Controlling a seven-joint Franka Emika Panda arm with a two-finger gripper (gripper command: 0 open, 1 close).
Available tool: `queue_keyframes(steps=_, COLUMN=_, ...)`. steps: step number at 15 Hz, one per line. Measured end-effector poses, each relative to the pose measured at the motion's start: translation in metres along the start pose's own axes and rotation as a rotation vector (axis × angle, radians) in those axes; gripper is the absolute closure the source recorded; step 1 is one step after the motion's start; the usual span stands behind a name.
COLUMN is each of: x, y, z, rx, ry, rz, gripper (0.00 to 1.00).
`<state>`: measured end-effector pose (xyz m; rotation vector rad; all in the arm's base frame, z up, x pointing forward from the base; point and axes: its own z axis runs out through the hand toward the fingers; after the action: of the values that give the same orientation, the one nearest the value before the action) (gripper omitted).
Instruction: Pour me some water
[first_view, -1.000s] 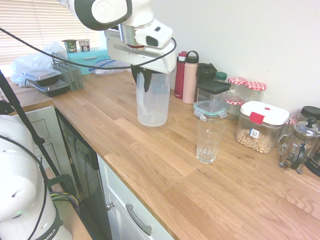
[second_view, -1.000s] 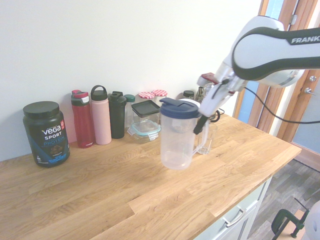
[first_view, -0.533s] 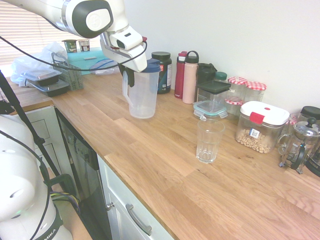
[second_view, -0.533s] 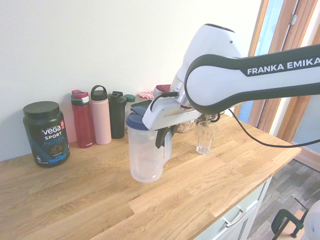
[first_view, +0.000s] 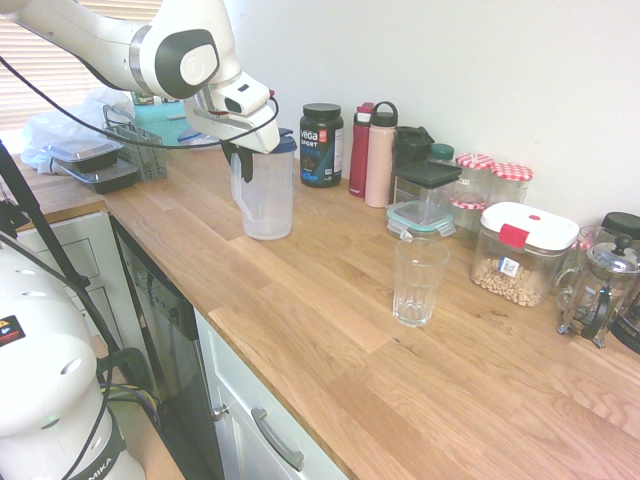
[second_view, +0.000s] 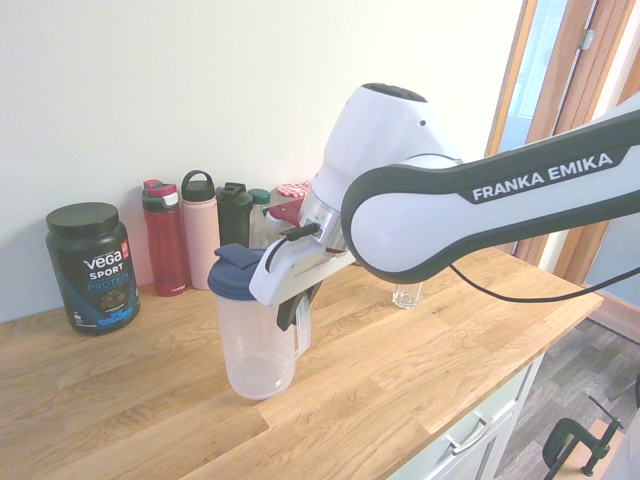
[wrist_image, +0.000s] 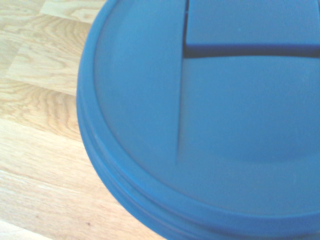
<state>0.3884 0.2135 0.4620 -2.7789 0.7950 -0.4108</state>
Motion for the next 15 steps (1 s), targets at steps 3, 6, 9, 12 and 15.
queue_keyframes(steps=3, x=0.005, y=0.001, z=0.006, rx=0.007, ry=0.004, rz=0.002, gripper=0.00)
queue_keyframes(steps=6, x=0.008, y=0.007, z=0.010, rx=0.013, ry=0.003, rz=0.010, gripper=0.00)
queue_keyframes(steps=9, x=0.007, y=0.009, z=0.011, rx=0.017, ry=-0.004, rz=0.005, gripper=0.00)
queue_keyframes(steps=12, x=0.009, y=0.014, z=0.007, rx=-0.003, ry=-0.013, rz=-0.001, gripper=0.00)
queue_keyframes(steps=15, x=0.010, y=0.040, z=-0.017, rx=-0.101, ry=-0.075, rz=0.007, gripper=0.00)
